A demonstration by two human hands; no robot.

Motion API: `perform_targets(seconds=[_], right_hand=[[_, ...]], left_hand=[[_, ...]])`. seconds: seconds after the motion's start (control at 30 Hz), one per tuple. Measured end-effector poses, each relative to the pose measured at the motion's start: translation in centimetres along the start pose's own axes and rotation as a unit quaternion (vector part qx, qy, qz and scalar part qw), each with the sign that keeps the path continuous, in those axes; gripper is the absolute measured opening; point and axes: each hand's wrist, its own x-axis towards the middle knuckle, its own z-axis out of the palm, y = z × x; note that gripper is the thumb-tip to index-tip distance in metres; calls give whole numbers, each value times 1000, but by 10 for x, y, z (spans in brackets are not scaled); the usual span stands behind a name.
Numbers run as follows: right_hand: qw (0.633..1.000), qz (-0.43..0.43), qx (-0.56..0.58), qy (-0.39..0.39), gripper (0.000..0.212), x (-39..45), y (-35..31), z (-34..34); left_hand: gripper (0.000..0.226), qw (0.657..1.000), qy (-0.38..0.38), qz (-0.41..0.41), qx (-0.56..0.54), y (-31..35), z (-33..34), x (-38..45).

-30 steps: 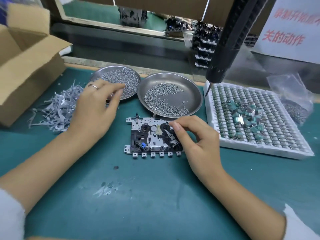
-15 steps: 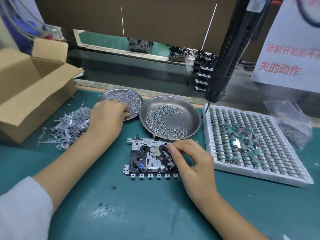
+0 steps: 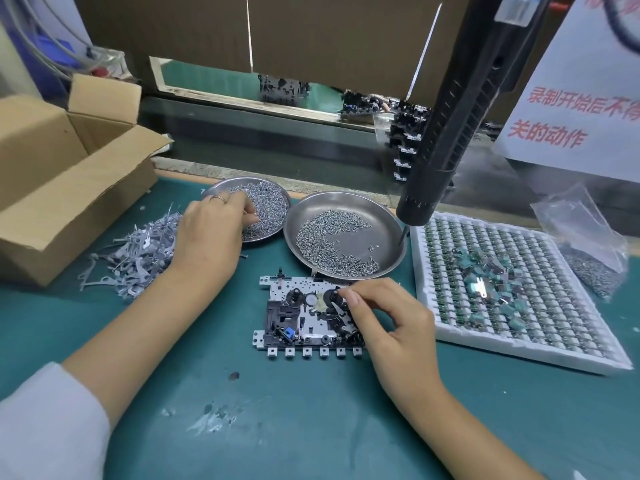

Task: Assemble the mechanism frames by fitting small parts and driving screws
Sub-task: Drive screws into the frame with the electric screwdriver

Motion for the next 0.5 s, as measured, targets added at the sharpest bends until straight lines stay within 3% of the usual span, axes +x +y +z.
perform_targets(seconds=[0.37,0.5], right_hand=[[1000,4,7,-7,11,0,0,0],[1000,15,18,5,13,0,-1,0]], left_hand=[[20,997,-16,25,-76,1,-1,-7],[20,973,18,57,-221,21,-13,-15]])
